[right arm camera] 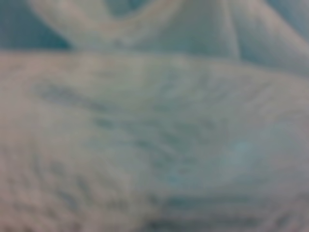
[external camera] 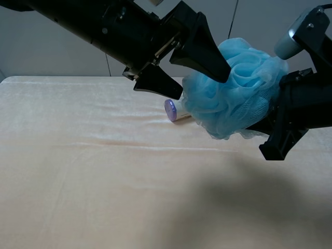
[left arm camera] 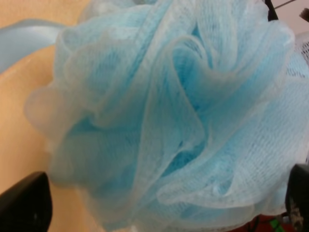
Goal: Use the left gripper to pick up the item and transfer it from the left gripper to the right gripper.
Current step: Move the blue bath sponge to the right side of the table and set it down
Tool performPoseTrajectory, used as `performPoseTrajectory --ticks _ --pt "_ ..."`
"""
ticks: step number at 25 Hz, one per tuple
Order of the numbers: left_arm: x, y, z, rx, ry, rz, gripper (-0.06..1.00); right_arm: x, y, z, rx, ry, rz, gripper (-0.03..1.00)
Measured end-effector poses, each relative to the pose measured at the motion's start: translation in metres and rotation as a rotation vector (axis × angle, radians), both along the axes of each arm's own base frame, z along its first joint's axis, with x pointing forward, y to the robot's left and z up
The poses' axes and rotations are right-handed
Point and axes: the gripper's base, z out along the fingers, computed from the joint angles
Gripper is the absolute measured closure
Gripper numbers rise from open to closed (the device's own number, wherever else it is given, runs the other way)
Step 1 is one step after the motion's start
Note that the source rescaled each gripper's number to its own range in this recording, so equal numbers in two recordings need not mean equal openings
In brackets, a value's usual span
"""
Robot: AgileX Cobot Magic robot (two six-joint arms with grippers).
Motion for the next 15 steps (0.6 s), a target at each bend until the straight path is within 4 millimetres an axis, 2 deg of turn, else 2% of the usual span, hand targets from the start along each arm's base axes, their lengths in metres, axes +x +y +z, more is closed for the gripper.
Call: performPoseTrajectory --ticks 6,15 --pt "-0.001 0.000 0.000 0.006 -0.036 -0.036 -0.05 0.000 0.000 0.000 0.001 0.000 0.000 0.94" --pt "-0.015 0.002 0.002 0.010 0.104 -0.102 -0.06 0.000 0.000 0.000 0.001 0.000 0.000 0.95"
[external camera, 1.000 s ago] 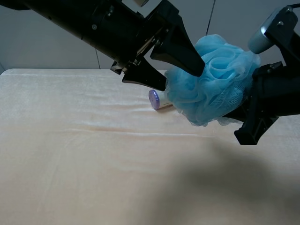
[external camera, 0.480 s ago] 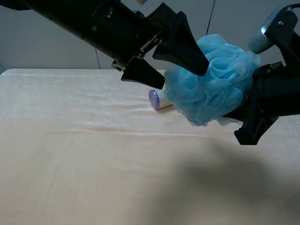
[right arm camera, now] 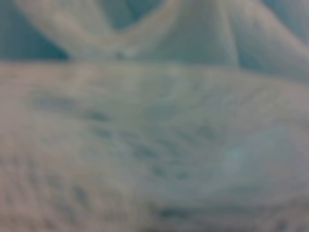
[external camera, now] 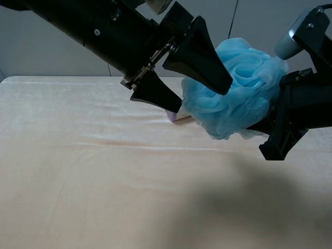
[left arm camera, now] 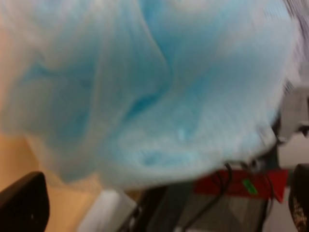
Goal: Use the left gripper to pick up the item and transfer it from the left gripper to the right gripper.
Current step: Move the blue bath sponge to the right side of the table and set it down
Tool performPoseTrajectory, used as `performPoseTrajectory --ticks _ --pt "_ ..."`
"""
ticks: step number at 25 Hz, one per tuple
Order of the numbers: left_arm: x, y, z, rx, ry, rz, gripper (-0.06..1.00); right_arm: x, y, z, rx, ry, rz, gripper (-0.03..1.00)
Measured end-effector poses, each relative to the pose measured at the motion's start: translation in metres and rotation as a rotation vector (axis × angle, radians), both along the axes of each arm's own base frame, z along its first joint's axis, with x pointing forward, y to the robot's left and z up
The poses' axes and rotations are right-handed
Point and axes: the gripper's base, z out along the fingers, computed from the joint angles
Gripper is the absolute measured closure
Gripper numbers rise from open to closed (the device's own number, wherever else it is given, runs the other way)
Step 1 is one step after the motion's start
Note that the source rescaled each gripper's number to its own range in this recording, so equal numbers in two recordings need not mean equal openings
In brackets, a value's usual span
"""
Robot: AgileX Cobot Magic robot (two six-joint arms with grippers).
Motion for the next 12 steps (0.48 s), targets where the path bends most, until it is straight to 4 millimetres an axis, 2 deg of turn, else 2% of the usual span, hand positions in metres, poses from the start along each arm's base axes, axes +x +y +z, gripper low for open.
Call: performPoseTrajectory --ticks 7,12 --pt "-0.023 0.019 0.034 0.009 -0.131 -0.082 -0.06 0.000 0.000 0.000 0.004 0.002 -0.001 0.95" --pt "-0.050 0.048 0.073 0.030 -0.280 -0.043 -0.06 0.000 0.000 0.000 0.006 0.003 -0.002 0.95"
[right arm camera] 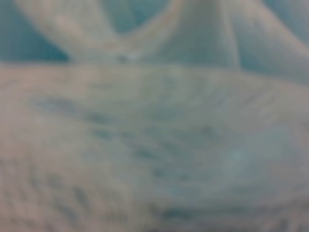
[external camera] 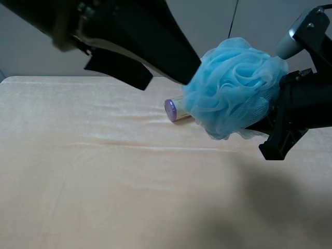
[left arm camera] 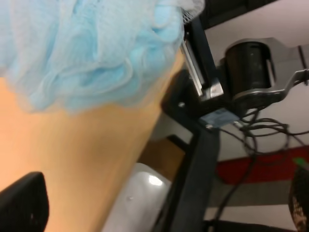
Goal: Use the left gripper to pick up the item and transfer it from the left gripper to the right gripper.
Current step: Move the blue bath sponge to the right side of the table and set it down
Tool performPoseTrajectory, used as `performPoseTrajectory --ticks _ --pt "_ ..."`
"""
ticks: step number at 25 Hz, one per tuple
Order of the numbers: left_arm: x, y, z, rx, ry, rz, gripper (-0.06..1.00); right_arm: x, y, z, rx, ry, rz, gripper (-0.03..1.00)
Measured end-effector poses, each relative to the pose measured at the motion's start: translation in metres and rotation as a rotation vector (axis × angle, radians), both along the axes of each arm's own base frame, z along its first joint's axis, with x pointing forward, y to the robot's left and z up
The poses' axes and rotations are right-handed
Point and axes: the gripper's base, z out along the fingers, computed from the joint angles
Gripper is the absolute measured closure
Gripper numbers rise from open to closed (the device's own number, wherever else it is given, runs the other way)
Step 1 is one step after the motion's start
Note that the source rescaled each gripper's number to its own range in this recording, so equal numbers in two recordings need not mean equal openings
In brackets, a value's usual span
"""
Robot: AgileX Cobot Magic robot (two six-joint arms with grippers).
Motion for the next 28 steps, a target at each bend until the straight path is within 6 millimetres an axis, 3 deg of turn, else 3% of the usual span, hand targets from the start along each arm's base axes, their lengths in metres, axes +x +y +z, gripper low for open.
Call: performPoseTrajectory --ticks 10,13,16,22,28 --pt "-0.067 0.090 0.064 0.058 -0.350 0.296 -0.06 0.000 0.000 0.000 0.000 0.001 0.000 0.95" --pt "-0.094 0.122 0.066 0.071 -0.413 0.381 -0.06 0.000 0.000 0.000 0.000 0.001 0.000 0.95" --pt "-0.126 0.149 0.053 0.062 -0.445 0.411 -0.06 0.000 0.000 0.000 0.000 0.001 0.000 0.95" --pt "-0.176 0.188 0.003 -0.004 -0.509 0.433 -0.06 0.000 0.000 0.000 0.006 0.007 -0.006 0.95" --pt "-0.192 0.206 -0.051 0.010 -0.572 0.471 -0.06 0.000 0.000 0.000 0.014 0.015 -0.014 0.95"
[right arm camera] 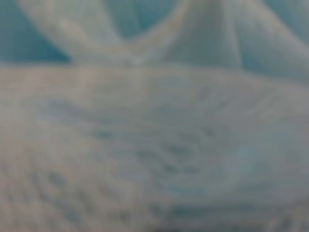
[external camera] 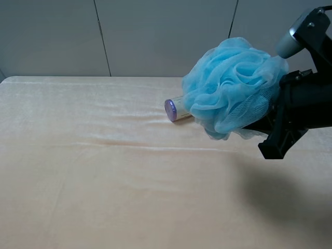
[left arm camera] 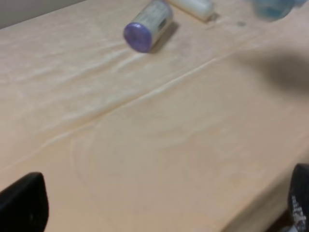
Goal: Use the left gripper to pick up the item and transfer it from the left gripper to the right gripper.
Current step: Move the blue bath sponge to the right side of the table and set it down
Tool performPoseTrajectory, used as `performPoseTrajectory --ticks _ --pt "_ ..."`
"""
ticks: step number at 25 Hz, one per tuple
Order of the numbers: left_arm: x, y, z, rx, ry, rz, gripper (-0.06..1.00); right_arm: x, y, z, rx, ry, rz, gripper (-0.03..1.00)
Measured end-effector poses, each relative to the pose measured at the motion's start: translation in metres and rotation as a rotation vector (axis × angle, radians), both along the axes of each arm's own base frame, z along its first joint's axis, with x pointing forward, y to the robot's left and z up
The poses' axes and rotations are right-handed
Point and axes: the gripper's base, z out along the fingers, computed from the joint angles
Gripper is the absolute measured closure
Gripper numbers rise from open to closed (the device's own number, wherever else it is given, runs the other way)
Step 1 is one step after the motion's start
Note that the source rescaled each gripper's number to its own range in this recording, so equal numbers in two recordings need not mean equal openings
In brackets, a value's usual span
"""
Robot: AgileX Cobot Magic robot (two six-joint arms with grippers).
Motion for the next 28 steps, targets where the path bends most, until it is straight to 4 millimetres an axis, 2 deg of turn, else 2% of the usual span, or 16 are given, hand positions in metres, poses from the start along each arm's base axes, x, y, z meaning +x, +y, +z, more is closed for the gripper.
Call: performPoseTrajectory --ticks 7,14,24,28 --pt "0.008 -0.005 -0.043 0.047 0.075 0.017 -0.06 0.000 0.000 0.000 0.013 0.015 -0.016 0.95" --pt "0.012 0.000 -0.045 0.067 0.067 0.083 -0.06 0.000 0.000 0.000 0.027 0.026 -0.026 0.95" --pt "0.012 0.001 -0.045 0.068 0.066 0.088 -0.06 0.000 0.000 0.000 0.033 0.032 -0.034 0.96" --pt "0.012 0.000 -0.045 0.065 0.068 0.175 -0.06 0.000 0.000 0.000 0.034 0.032 -0.035 0.96"
